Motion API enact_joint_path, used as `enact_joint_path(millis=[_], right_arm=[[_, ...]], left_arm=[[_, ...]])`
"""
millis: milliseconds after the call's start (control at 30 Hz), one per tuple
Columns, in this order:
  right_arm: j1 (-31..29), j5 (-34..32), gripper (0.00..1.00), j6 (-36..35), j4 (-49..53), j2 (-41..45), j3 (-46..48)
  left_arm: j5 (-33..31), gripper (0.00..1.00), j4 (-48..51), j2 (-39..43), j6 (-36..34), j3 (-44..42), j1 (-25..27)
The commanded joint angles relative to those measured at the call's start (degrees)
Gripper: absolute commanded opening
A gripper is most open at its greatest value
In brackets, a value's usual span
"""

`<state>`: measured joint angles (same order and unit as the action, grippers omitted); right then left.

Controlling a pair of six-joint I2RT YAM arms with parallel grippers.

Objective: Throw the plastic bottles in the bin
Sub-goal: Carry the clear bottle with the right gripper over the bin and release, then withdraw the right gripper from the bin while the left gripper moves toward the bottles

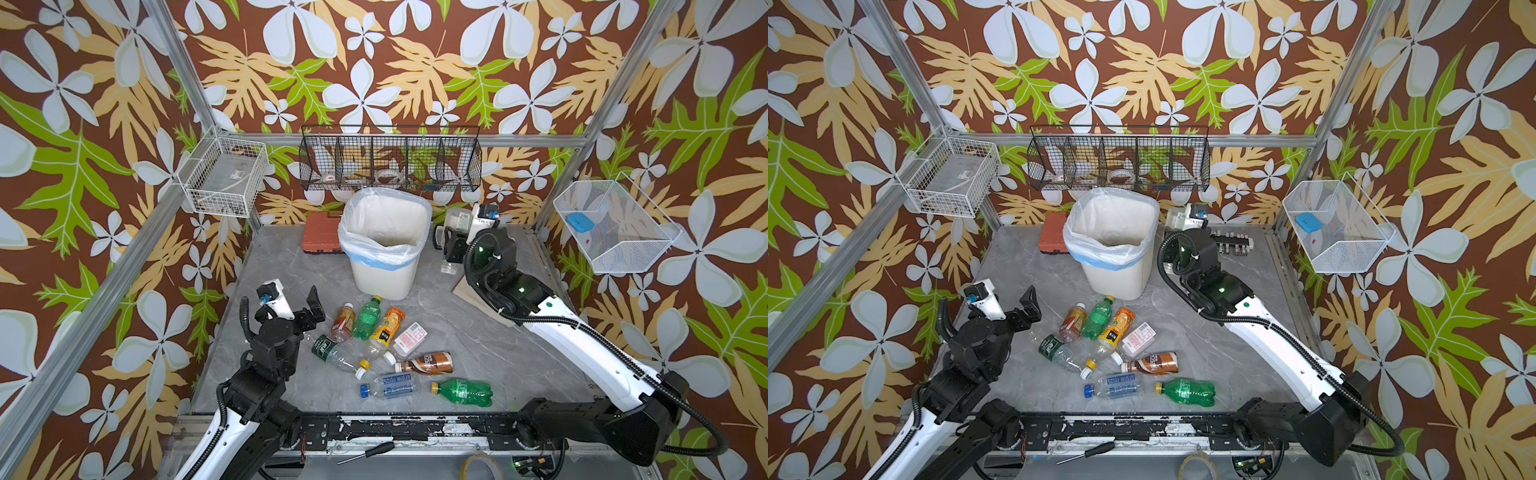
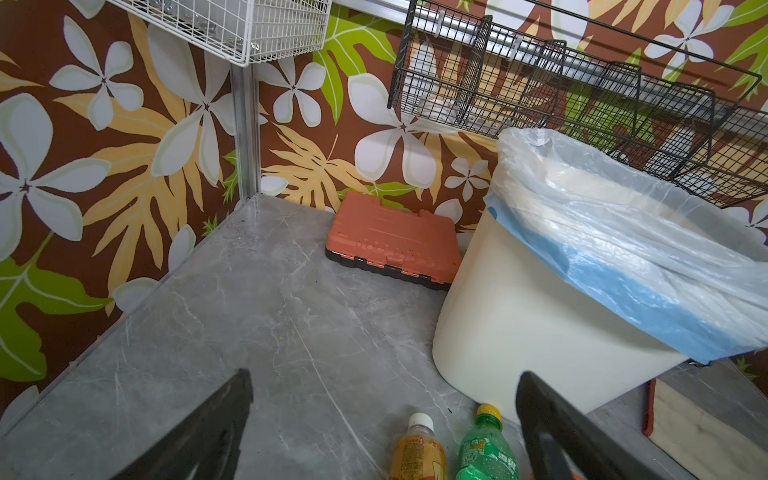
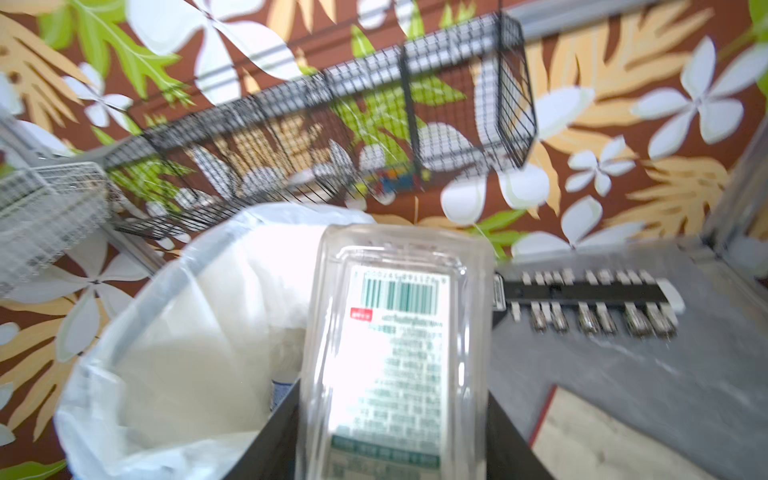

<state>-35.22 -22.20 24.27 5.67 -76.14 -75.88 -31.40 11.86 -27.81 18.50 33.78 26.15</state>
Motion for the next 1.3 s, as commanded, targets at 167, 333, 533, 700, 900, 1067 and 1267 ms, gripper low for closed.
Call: enact_joint_path(millis=[167,333,533,700,900,1067,1267], right_arm=[[-1.47,11.96,0.49,-16.99,7.77,-18.75,-28.54],[-1.53,13.40,0.49,-21.00,14.47,-30.13,-42.35],[-1.53,13.60,0.49,-22.59,15.01,-33.89,-45.55],[-1.41,13.50,0.50,-23.37,14.81,-35.41,-46.24],[-1.20,13.89,0.52,-24.09,15.81,-38.79,-48.93],[-1.25,12.69,0.87,-23.58,17.17,-39.53,-51.22],[-1.23,10.12,0.98,-20.42,10.33,-27.62,-37.15]], left_arm=[[-0.01,1.00,-0.24,-0.07,0.68,0.71,-0.05],[-1.33,1.00,0.19,0.33,0.77,0.42,-0.05],[-0.52,1.00,0.09,-0.23,0.57,0.76,-0.05],[-0.23,1.00,-0.10,-0.57,0.62,0.67,-0.05],[-1.03,1.00,0.67,-1.02,0.81,0.85,-0.05],[0.28,1.00,0.13,-1.43,0.60,0.94,-0.05],[-0.39,1.00,0.63,-3.25,0.84,1.07,-0.05]])
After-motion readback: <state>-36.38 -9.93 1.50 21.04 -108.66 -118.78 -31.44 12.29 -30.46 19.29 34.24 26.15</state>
